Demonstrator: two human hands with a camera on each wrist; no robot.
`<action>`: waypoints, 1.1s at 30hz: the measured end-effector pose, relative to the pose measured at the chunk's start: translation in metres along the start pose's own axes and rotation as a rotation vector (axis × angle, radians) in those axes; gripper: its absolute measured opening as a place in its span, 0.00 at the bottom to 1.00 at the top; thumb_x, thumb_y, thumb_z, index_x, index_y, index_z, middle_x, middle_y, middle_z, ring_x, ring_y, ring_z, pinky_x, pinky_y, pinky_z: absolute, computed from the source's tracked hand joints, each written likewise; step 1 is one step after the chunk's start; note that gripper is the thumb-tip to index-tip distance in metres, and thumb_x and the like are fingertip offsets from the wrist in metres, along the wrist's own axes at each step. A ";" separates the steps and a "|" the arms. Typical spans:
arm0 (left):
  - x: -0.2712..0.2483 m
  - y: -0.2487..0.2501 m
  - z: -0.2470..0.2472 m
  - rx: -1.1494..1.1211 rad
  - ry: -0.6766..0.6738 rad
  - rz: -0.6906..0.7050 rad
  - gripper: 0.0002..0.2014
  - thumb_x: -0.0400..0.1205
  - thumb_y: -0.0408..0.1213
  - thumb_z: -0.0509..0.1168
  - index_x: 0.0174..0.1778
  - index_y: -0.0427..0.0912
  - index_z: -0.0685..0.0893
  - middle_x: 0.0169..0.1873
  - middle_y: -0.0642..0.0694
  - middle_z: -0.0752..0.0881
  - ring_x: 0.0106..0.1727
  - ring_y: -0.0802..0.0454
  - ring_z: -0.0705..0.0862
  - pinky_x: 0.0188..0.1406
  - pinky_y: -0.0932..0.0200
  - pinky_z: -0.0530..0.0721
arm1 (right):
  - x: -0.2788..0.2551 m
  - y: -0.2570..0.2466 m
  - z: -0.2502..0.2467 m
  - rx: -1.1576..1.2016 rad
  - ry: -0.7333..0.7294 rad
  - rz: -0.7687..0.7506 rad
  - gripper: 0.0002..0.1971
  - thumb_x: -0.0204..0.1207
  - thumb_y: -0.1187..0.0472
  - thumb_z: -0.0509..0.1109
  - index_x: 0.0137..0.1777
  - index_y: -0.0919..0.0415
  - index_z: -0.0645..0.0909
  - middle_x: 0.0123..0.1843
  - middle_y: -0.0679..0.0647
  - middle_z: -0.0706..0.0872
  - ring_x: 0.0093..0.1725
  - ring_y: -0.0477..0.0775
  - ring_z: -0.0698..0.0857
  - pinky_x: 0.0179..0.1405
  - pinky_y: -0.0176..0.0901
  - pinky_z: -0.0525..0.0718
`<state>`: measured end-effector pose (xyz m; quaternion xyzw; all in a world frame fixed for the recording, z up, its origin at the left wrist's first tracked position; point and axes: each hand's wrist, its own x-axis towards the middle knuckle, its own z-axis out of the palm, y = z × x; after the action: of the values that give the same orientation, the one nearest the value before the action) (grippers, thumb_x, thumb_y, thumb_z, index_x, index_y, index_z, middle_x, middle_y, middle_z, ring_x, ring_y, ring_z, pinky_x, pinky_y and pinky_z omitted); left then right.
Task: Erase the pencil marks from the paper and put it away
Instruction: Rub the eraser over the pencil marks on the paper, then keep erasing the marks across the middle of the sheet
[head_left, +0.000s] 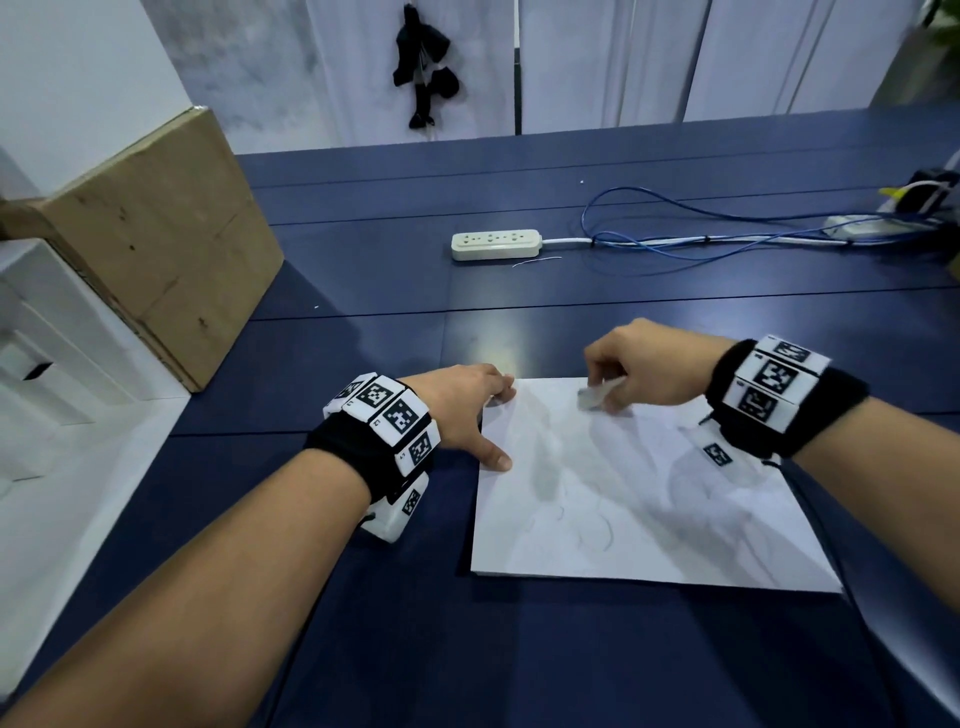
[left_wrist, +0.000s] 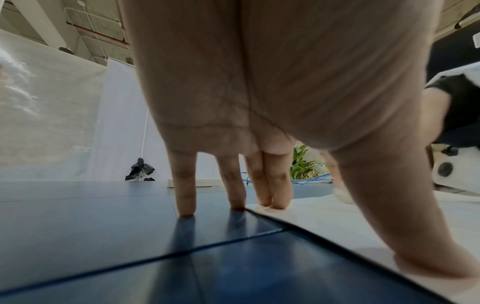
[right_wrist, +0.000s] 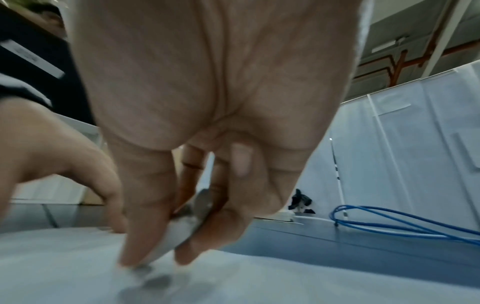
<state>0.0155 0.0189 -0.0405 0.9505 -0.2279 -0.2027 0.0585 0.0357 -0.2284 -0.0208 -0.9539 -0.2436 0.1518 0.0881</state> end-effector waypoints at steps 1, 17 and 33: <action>0.000 -0.001 0.000 -0.004 0.002 0.000 0.47 0.68 0.59 0.78 0.80 0.44 0.67 0.74 0.56 0.70 0.73 0.54 0.73 0.72 0.60 0.70 | -0.008 -0.005 0.002 0.024 -0.087 -0.048 0.10 0.67 0.57 0.80 0.39 0.47 0.81 0.39 0.45 0.88 0.41 0.49 0.84 0.36 0.39 0.80; -0.002 0.002 -0.001 0.014 -0.005 0.003 0.48 0.69 0.59 0.77 0.81 0.42 0.66 0.73 0.54 0.70 0.71 0.53 0.73 0.65 0.66 0.67 | -0.026 -0.014 0.014 0.077 -0.087 -0.040 0.08 0.70 0.50 0.78 0.40 0.50 0.83 0.38 0.46 0.90 0.38 0.42 0.84 0.42 0.45 0.84; -0.067 -0.004 0.035 0.091 -0.064 0.094 0.56 0.66 0.71 0.71 0.86 0.53 0.52 0.85 0.61 0.47 0.85 0.60 0.47 0.83 0.43 0.54 | -0.039 -0.027 0.016 0.040 -0.016 0.044 0.08 0.71 0.48 0.78 0.41 0.49 0.84 0.34 0.42 0.87 0.41 0.49 0.84 0.41 0.46 0.83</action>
<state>-0.0515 0.0529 -0.0489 0.9335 -0.2831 -0.2194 0.0176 -0.0140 -0.2228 -0.0192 -0.9558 -0.2199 0.1663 0.1018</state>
